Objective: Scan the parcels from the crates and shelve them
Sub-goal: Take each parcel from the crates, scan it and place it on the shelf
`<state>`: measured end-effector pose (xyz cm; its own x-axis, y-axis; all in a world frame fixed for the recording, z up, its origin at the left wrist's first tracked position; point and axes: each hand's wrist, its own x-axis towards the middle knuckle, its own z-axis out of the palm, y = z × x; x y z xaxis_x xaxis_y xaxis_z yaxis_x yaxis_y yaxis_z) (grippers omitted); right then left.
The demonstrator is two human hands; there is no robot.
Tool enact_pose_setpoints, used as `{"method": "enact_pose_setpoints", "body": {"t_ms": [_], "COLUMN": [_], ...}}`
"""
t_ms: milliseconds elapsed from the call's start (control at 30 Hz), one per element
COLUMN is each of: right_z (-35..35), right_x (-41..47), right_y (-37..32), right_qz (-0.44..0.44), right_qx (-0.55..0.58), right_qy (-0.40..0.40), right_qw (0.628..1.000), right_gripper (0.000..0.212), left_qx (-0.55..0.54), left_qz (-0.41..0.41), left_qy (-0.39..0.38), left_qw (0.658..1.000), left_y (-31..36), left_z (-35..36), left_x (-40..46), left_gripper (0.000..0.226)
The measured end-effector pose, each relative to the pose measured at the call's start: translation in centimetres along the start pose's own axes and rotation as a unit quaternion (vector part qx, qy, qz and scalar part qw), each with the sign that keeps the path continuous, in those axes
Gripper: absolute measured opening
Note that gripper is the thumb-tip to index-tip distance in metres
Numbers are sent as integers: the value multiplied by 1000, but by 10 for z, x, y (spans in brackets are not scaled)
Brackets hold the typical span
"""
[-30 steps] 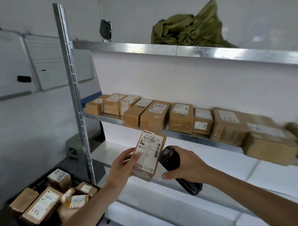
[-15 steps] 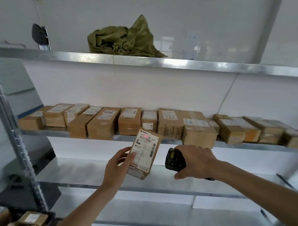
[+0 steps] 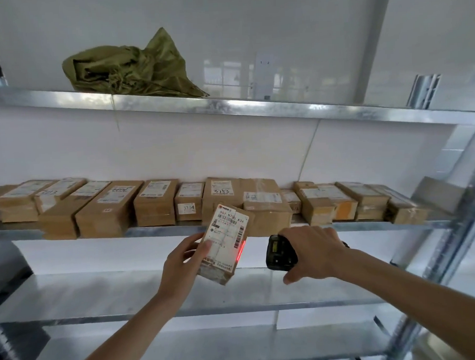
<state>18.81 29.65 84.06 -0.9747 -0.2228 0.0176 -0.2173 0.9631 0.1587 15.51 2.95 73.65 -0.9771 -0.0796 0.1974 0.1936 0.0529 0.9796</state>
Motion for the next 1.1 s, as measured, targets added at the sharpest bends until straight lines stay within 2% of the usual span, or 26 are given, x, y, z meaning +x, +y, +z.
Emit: {"method": "enact_pose_setpoints", "body": {"t_ms": [433,633,800,933,1100], "right_z": [-8,-12,-7,9,31], "right_x": [-15,-22,-30,-42,-70], "right_y": [39,52,65,81,122], "right_qz": [14,17,32,48,75], "right_qx": [3,24,125,267,359], "right_qy": [-1,11,7,4,74], "right_qw": [1000,1000,992,963,927], "right_gripper": [70,73,77,79,87], "left_qx": [4,8,-2,-48,-69], "left_qz": [1,5,-3,-25,-60], "left_qy": [-7,-17,-44,-68,-97], "left_qw": [1000,1000,999,996,991], "left_y": [21,26,32,38,43], "left_z": [41,54,89,132,199], "left_x": [-6,-6,-9,-13,-21], "left_gripper": [46,39,44,25,25]}}
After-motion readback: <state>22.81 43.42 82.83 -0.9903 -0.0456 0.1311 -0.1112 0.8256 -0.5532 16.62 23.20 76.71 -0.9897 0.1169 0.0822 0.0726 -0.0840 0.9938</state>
